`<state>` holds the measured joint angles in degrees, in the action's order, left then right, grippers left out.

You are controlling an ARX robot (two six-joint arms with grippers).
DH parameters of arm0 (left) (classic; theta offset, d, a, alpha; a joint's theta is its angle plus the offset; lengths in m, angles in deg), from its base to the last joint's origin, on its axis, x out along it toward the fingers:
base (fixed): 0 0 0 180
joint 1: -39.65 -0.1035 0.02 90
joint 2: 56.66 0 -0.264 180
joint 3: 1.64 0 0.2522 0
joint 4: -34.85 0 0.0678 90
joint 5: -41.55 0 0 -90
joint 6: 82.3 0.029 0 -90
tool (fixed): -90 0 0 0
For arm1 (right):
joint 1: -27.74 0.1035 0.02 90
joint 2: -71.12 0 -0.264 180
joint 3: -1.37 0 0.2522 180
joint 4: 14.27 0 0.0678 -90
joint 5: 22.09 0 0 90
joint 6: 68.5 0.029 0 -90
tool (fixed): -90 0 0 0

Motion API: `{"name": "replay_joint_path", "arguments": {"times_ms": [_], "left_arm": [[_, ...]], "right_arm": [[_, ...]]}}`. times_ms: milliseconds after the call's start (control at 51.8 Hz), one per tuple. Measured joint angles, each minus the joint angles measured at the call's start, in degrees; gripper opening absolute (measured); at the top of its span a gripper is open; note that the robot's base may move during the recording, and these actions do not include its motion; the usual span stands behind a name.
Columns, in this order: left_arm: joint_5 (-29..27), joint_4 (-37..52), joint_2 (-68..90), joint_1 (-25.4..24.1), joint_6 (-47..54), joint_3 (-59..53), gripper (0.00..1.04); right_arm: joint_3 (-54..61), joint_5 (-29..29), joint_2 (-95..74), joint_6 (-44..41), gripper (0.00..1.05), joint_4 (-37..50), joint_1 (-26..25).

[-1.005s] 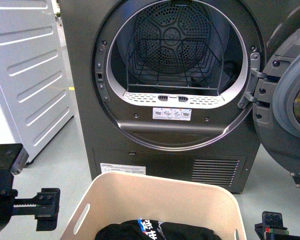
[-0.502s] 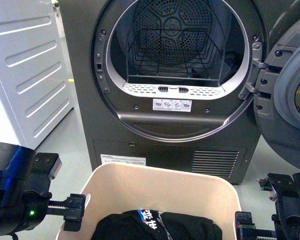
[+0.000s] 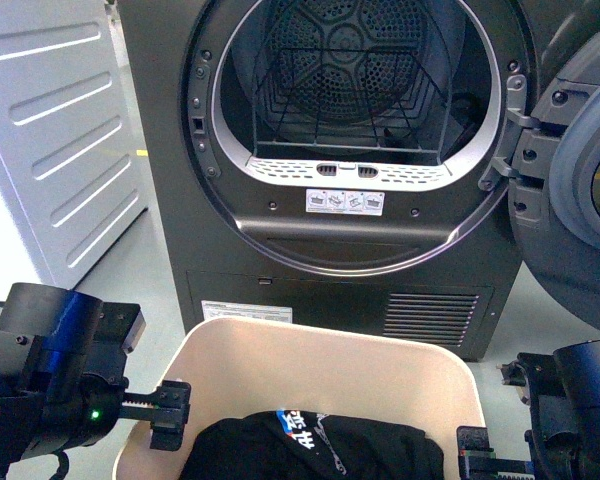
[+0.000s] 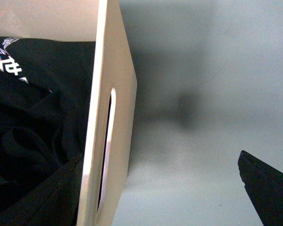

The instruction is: Move hamper under clothes hanger

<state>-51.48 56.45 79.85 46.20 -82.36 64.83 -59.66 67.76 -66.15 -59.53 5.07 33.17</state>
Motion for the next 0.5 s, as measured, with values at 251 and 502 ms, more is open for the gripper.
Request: {"name": "replay_joint_path", "arguments": {"times_ms": [251,502], "left_arm": [[-0.4,0.8,2.3,0.1,-0.1,1.6,0.98],[-0.7,1.9,4.8,0.3,-0.2,3.2,0.94]], "right_arm": [[-2.1,-1.5,-2.3,0.2,0.97,-1.6,0.5],[-5.0,-4.4,-4.0,0.2,0.84,-4.2,1.8]]}}
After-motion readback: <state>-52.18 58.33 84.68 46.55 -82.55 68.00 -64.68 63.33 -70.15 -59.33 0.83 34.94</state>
